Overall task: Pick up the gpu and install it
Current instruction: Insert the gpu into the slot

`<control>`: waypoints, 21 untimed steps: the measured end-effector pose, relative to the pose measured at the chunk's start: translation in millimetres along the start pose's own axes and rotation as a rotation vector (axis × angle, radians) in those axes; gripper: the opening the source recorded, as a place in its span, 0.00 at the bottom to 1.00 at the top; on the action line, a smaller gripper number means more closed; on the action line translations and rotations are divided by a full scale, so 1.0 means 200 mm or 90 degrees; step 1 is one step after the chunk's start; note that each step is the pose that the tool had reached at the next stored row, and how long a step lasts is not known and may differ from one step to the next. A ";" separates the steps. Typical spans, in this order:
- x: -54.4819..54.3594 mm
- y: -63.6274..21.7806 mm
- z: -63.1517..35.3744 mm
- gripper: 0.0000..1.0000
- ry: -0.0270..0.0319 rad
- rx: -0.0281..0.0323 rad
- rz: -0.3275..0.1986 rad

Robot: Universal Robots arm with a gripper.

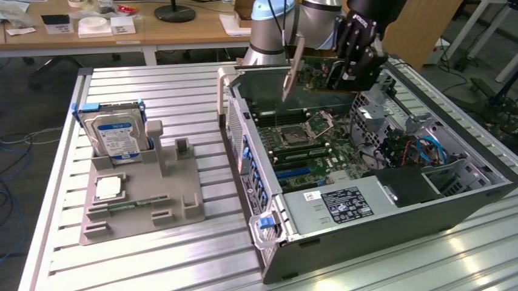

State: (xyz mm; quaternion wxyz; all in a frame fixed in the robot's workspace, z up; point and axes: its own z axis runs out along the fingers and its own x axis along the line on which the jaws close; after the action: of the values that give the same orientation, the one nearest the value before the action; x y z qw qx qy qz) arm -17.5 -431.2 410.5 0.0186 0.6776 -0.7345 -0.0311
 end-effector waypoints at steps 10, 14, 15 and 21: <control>0.00 0.000 0.000 0.28 0.0064 -0.0013 -0.090; 0.00 0.000 0.001 0.28 0.0090 -0.0019 -0.128; 0.00 0.000 0.001 0.28 0.0097 -0.0020 -0.137; 0.00 0.000 0.001 0.28 0.0137 -0.0028 -0.192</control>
State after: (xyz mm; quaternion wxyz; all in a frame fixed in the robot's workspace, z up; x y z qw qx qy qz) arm -17.5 -431.2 410.4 0.0231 0.7805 -0.6241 -0.0279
